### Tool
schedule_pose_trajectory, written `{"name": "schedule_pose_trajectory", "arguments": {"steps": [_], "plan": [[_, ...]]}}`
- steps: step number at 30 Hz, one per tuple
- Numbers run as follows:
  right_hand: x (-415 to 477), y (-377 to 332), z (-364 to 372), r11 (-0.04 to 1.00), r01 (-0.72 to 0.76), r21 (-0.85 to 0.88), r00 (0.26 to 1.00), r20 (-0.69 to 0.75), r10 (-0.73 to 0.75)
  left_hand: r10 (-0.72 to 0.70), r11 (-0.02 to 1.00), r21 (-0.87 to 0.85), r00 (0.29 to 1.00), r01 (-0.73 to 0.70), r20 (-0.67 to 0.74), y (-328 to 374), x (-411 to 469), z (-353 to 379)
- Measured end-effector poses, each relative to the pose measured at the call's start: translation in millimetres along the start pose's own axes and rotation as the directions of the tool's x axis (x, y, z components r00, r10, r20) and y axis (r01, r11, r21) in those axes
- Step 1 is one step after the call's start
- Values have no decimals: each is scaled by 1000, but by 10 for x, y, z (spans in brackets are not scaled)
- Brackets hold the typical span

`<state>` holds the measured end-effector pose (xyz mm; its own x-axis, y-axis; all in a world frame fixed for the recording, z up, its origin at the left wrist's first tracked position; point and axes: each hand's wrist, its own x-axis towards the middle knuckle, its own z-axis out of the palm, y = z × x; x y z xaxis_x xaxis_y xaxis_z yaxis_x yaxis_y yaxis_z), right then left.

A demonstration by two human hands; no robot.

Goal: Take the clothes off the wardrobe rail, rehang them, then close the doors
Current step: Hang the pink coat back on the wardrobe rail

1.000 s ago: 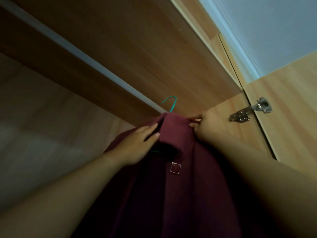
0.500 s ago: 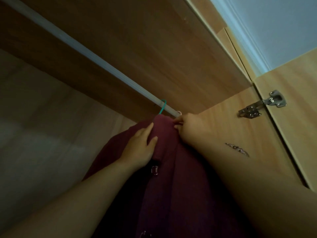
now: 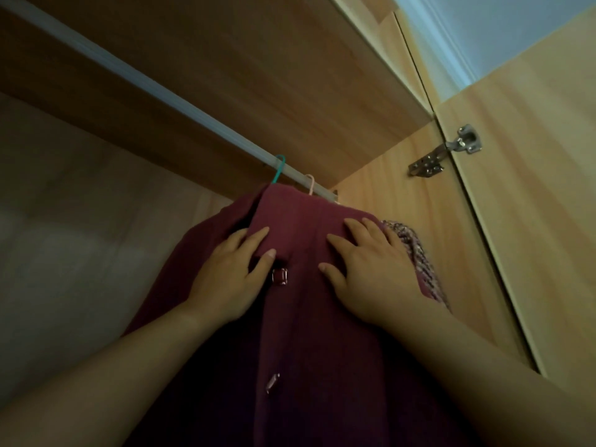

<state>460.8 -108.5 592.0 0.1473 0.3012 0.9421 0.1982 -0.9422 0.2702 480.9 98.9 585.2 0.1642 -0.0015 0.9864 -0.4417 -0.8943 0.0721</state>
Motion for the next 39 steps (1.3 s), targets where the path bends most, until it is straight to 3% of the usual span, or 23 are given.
{"name": "schedule_pose_trajectory", "arguments": {"steps": [6, 13, 19, 25, 31, 35, 39], "plan": [[-837, -110, 136, 978, -23, 208, 1000, -15, 27, -26, 1000, -3, 1000, 26, 16, 262, -718, -48], [-1819, -303, 153, 949, -44, 312, 996, -65, 68, 12, 1000, 11, 965, -16, 261, 535, -1657, -138], [-2778, -436, -30, 940, -85, 330, 989, 142, 39, 16, 998, 47, 868, -45, 496, 602, -2523, -213], [-3683, -539, -497, 925, -224, 307, 916, 390, 93, 85, 996, -67, 766, -56, 637, 732, -3429, -301], [-4795, -784, -1148, 884, -432, 175, 758, 602, 251, 190, 968, -251, 644, 3, 741, 1132, -4471, -391], [-5709, -916, -1699, 829, -559, -14, 584, 704, 406, 264, 924, -370, 541, 95, 799, 1606, -5265, -399], [-6514, -1038, -2331, 701, -675, -232, 378, 707, 598, 373, 839, -495, 422, 226, 826, 2168, -5951, -434]]}}
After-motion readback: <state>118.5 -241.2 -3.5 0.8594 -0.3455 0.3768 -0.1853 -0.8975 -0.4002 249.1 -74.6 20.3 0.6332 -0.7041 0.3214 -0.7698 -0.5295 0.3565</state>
